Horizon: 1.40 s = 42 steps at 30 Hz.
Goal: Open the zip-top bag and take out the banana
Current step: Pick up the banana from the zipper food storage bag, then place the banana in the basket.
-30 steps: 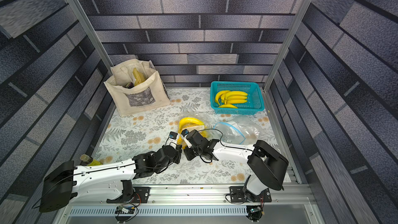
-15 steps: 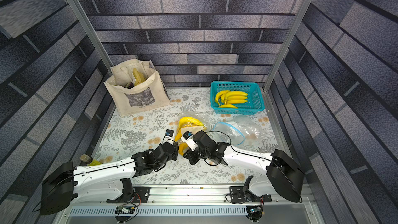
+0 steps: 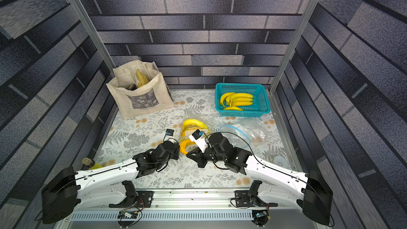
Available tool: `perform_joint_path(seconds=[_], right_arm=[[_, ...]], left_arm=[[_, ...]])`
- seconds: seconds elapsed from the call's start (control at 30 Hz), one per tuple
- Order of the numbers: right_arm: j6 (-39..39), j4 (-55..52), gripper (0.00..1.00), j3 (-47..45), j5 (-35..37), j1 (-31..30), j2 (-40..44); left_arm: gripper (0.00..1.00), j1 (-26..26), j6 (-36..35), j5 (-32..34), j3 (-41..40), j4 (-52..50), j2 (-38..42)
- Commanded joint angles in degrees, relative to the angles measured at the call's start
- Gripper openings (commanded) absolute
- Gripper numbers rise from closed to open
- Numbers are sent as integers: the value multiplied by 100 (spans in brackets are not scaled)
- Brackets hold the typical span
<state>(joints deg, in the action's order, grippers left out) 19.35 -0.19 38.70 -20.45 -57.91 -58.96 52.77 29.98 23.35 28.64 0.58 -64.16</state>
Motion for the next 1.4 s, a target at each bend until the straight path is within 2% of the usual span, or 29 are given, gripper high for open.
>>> perform_joint_path(seconds=[0.0,0.17,0.3,0.43,0.7,0.8,0.9,1.03,1.13,1.23,1.37], right_arm=[[60,-134,4,-41,-40,-45,481],[133,-88,3,7,104,-44,1001],[279,346,2,-104,166,-36,1121],[256,963,2,-71,533,-41,1166],[-1058,-181,2,1375,1535,125,748],[-1341,-572,1,1840,1627,674,523],[-1497,-839,0,2136,1456,1625,76],[-1866,-826,0,2529,1248,2800,-873],[-1836,-602,0,2884,851,3581,-1740],[-1778,-352,0,3310,714,4056,-2624],[-1867,-698,0,4319,578,4426,-3858]], left_arm=[[0,-166,-233,-199,-17,90,63],[0,-299,-275,-393,36,137,-25],[0,-312,-302,-513,94,221,-92],[0,-317,-316,-550,185,226,-225],[0,-347,-326,-613,352,215,-503],[0,-364,-321,-654,357,274,-564],[0,-373,-324,-694,392,316,-619],[0,-389,-330,-726,414,331,-634],[0,-398,-337,-725,413,337,-620],[0,-419,-319,-722,415,331,-607],[0,-476,-311,-761,403,340,-645]])
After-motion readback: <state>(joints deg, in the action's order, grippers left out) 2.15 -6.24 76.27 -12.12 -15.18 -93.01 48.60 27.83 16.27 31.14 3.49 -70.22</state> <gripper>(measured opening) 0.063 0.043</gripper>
